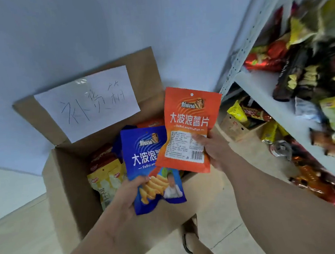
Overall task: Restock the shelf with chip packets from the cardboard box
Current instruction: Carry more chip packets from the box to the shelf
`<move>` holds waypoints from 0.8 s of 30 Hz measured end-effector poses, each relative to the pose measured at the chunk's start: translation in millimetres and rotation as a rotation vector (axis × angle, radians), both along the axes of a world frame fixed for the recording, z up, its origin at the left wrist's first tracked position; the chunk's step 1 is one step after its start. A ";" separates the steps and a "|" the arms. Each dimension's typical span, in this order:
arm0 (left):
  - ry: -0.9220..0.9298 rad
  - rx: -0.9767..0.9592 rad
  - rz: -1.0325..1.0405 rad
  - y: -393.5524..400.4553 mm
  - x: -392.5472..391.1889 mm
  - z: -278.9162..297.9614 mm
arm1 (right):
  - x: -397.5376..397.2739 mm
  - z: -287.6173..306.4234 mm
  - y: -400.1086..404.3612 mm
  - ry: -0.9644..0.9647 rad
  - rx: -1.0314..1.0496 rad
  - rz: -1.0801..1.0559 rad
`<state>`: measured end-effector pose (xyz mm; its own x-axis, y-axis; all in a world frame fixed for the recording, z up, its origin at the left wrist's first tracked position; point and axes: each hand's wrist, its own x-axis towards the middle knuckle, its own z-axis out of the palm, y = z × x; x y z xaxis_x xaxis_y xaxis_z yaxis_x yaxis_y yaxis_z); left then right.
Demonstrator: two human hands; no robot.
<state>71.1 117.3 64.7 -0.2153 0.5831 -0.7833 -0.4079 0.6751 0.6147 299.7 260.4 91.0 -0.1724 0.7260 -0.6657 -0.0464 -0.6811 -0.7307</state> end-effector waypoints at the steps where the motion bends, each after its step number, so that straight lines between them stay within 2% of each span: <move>1: 0.014 0.042 -0.037 -6.3 3.9 13.6 | 8.7 17.4 -14.1 0.000 0.038 -0.035; 5: -0.036 0.210 -0.289 -42.4 23.3 68.2 | 47.3 86.7 -91.3 -0.014 0.177 -0.199; 14: -0.048 0.351 -0.787 -147.0 98.7 169.9 | 160.1 206.2 -289.7 -0.060 0.264 -0.548; 16: -0.032 0.399 -0.853 -157.2 124.2 190.6 | 195.0 233.5 -320.7 -0.080 0.294 -0.630; 22: -0.208 0.412 -1.081 -162.4 222.5 241.3 | 299.5 294.8 -387.7 -0.133 0.408 -0.784; 24: -0.117 0.458 -1.048 -160.4 269.1 245.9 | 342.1 305.1 -407.6 -0.136 0.440 -0.836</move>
